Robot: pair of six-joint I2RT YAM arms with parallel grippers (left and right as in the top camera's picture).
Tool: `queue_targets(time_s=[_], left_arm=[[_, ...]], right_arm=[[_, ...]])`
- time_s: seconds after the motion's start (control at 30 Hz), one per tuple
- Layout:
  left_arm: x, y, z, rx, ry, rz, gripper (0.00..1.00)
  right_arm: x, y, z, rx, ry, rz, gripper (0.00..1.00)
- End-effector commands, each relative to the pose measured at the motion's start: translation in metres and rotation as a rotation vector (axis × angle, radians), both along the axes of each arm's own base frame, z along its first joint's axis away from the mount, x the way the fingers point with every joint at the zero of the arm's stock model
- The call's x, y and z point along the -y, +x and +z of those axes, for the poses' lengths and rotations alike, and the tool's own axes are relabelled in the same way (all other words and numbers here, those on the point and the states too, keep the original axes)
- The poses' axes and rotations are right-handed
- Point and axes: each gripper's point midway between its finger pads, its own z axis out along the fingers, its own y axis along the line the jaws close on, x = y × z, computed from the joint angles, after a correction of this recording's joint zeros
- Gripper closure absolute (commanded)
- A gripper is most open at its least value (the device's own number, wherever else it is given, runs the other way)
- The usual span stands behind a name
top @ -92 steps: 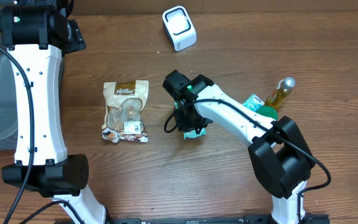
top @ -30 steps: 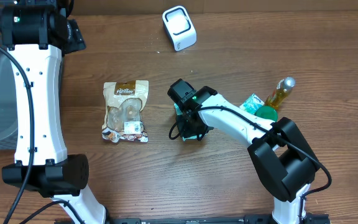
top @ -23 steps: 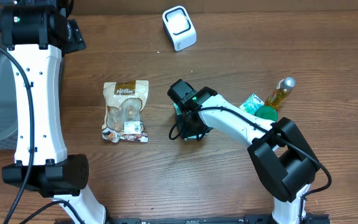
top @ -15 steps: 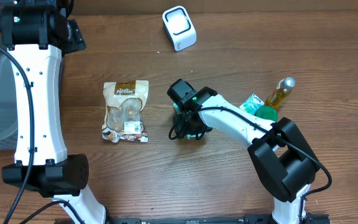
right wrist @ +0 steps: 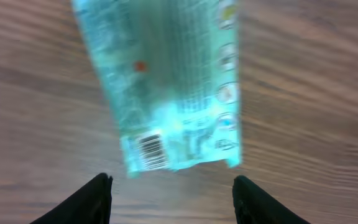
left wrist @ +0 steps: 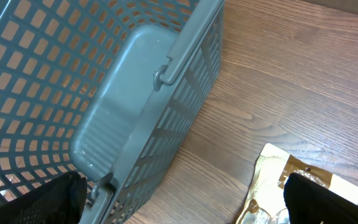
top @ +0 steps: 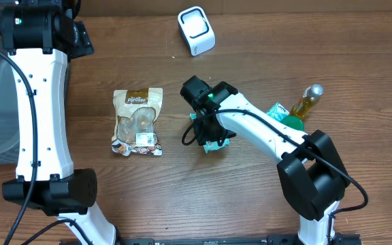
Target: Scan the item barcode
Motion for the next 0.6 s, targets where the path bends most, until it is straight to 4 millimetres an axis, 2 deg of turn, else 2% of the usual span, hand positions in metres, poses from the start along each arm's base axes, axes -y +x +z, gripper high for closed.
queue_targets(time_s=[0.0,0.1,0.13,0.23,0.33,0.43,0.57], left_arm=[[0.003,0.001,0.007,0.016,0.004,-0.023,0.01],[0.003,0.001,0.007,0.017,0.004,-0.023,0.0],[0.003,0.001,0.007,0.016,0.004,-0.023,0.0],[0.003,0.001,0.007,0.016,0.004,-0.023,0.01],[0.003,0.001,0.007,0.016,0.004,-0.023,0.01],[0.003,0.001,0.007,0.017,0.004,-0.023,0.0],[0.003,0.001,0.007,0.016,0.004,-0.023,0.01]], right_arm=[[0.02,0.018,0.004,0.105,-0.102,-0.015,0.4],[0.029,0.026,0.0,0.15,-0.131,-0.062,0.42],[0.032,0.028,-0.002,0.153,-0.129,-0.071,0.47],[0.044,0.033,-0.007,0.148,-0.133,-0.126,0.72],[0.06,0.037,-0.012,0.142,-0.137,-0.183,0.86],[0.072,0.038,-0.02,0.124,-0.134,-0.216,0.87],[0.072,0.024,-0.033,0.034,-0.075,-0.239,0.87]])
